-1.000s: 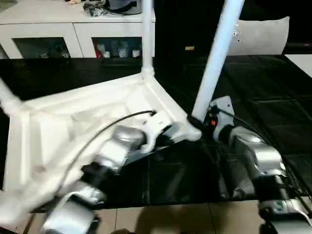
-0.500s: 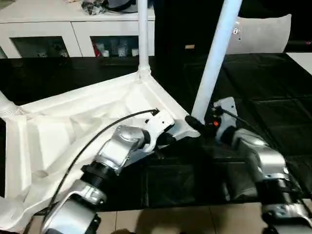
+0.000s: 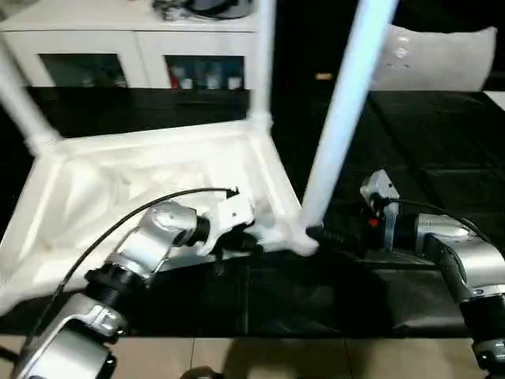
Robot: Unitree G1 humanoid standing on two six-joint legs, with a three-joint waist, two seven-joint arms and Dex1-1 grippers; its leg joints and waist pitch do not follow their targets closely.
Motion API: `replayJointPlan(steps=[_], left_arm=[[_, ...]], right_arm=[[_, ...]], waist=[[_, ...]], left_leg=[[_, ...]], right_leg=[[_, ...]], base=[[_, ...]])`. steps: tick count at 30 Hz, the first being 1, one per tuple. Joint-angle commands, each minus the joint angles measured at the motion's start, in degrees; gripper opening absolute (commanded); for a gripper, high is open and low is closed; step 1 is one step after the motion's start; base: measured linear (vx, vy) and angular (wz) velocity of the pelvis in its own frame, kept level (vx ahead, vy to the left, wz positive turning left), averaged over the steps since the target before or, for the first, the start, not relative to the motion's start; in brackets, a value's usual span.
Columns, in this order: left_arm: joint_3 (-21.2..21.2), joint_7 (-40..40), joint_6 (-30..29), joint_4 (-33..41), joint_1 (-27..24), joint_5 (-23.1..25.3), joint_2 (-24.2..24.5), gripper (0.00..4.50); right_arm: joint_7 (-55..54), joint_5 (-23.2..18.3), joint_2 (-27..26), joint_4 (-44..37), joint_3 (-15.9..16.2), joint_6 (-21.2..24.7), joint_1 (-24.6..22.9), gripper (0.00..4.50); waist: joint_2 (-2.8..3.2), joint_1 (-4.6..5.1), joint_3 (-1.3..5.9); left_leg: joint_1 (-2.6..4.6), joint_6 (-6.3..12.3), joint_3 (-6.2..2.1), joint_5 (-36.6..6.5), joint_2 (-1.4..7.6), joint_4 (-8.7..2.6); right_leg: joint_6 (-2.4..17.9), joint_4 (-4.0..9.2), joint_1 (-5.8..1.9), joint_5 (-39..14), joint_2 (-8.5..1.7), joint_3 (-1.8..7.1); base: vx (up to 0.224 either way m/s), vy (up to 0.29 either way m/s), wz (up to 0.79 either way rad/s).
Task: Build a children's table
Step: Rotate leg to tighten
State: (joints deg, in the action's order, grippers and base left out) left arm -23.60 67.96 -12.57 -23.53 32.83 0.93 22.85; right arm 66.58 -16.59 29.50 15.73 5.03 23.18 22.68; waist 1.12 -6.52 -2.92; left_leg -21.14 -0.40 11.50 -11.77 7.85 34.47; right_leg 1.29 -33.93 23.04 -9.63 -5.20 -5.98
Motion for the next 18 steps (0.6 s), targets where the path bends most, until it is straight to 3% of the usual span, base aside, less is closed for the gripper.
replayJointPlan(steps=[1,4,8,12,18], left_arm=[[-2.61,5.94,2.73,2.80,-0.65,-1.04,0.79,0.00],[-3.81,8.24,3.92,3.61,-0.79,-0.79,1.89,0.00],[-4.60,10.21,4.36,3.91,-0.78,-0.64,2.63,0.00],[-4.72,10.80,4.83,4.01,-1.00,-0.57,2.94,0.00],[-4.90,10.62,5.72,3.30,-0.97,-0.17,3.14,0.00]], right_arm=[[4.51,-1.80,1.09,-1.90,1.17,-0.14,-0.26,4.29],[7.74,-2.73,1.81,-2.46,2.10,0.18,-0.99,4.08],[10.79,-4.29,2.52,-3.95,2.88,1.19,-1.93,3.71],[12.10,-4.66,2.69,-4.24,3.35,1.43,-2.24,3.31],[13.67,-5.45,3.33,-5.00,3.85,2.55,-2.84,2.88]], waist=[[-0.34,-0.20,3.45],[-0.26,-0.76,3.44],[-0.56,-1.57,3.40],[-0.57,-1.53,3.42],[-0.60,-1.59,3.54]], left_leg=[[0.85,2.96,-2.74,-11.46,6.37,-4.37],[1.17,2.34,-2.68,-11.89,6.53,-4.47],[1.09,1.79,-2.75,-12.25,6.44,-4.49],[1.01,1.39,-2.87,-12.37,6.39,-4.52],[0.95,1.83,-2.84,-11.02,6.39,-4.42]], right_leg=[[12.18,4.29,-2.88,-16.94,-5.73,4.05],[12.41,4.14,-2.57,-16.21,-5.55,4.12],[11.79,4.29,-2.74,-18.23,-5.90,4.22],[10.97,4.44,-2.76,-19.90,-5.90,4.13],[11.28,4.19,-2.79,-17.90,-5.77,4.12]], base=[[0.000,0.000,0.00],[0.000,0.000,0.00],[0.000,0.000,0.00],[0.000,0.000,0.00],[0.000,0.000,0.00]])
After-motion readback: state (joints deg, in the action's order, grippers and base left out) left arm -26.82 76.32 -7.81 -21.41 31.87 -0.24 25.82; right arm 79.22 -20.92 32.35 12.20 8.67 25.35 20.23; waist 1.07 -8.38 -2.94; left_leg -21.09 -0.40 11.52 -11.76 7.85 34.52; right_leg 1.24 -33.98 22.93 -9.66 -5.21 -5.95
